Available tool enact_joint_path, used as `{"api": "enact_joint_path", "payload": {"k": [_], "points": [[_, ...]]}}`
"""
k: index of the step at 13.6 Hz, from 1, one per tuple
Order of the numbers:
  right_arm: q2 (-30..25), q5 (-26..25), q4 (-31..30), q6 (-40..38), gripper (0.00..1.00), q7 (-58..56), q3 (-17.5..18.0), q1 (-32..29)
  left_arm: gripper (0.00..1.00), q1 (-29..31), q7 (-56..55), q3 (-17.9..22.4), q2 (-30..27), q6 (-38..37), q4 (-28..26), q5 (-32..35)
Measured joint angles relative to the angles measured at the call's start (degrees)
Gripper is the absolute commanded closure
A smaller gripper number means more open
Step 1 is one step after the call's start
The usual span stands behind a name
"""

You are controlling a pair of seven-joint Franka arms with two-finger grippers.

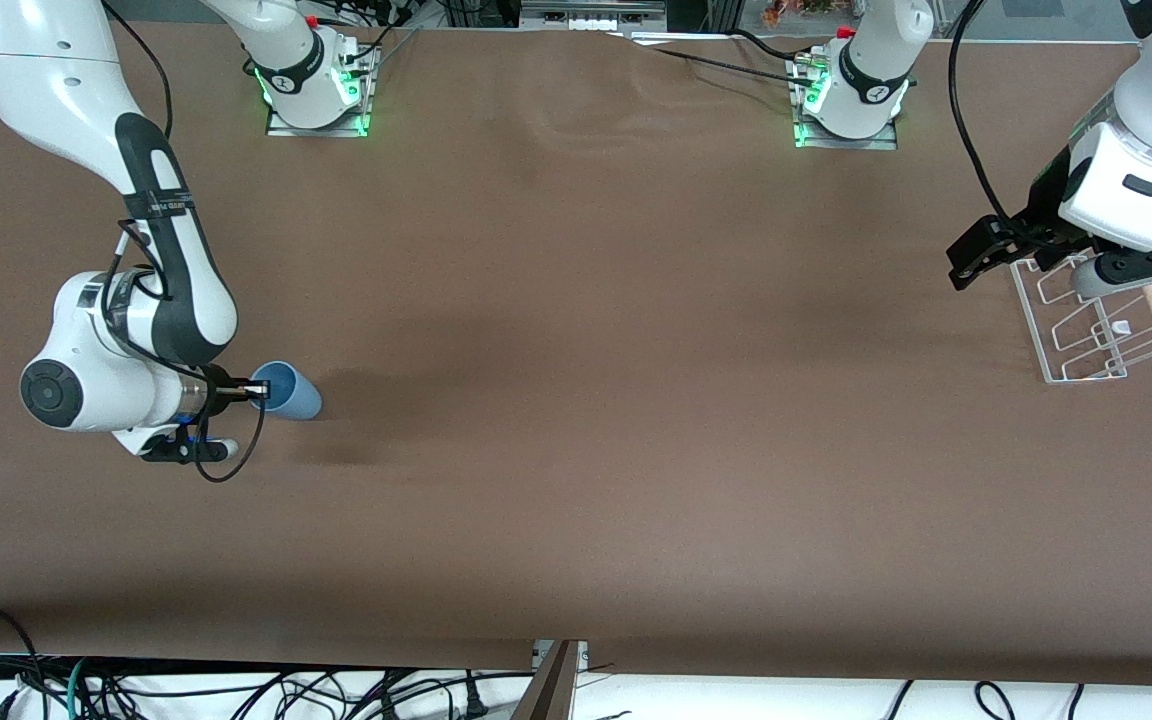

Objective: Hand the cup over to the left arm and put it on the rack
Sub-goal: 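Lift the cup with the right gripper while the left gripper approaches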

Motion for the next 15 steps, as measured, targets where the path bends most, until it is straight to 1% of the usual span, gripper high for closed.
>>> {"api": "enact_joint_path", "payload": {"k": [1,3,5,6,8,10,12,15], "points": [[0.0,2.6,0.5,0.1,1.0,-0.2,0.0,0.0,0.0,0.0,0.0,0.0,0.0,0.5,0.0,0.0],[0.1,5.7,2.7,0.1,1.0,-0.3,1.1,0.2,0.0,-0.1,0.0,0.0,0.2,1.0,0.0,0.0],[0.0,10.1,5.1,0.1,1.0,1.7,3.4,0.8,0.0,-0.1,0.0,0.0,0.8,1.3,-0.1,0.0],[0.0,12.8,6.1,0.2,1.0,3.9,4.8,1.2,0.0,-0.1,0.0,0.0,1.0,1.3,-0.1,0.0],[0.3,16.4,8.0,0.4,1.0,9.1,7.5,2.4,0.0,-0.1,0.0,0.0,1.0,1.3,-0.1,0.0],[1.7,21.0,10.8,1.0,1.0,13.5,9.4,4.3,0.0,-0.1,0.1,0.0,1.3,1.4,-0.1,0.0],[4.0,27.9,13.1,3.2,1.0,14.6,10.6,6.4,0.0,-0.8,0.1,-0.2,2.8,1.4,-0.2,0.0],[5.9,34.3,14.5,8.7,1.0,15.6,11.3,10.1,0.0,-1.8,0.0,-0.6,6.6,1.5,-0.3,0.0]]}}
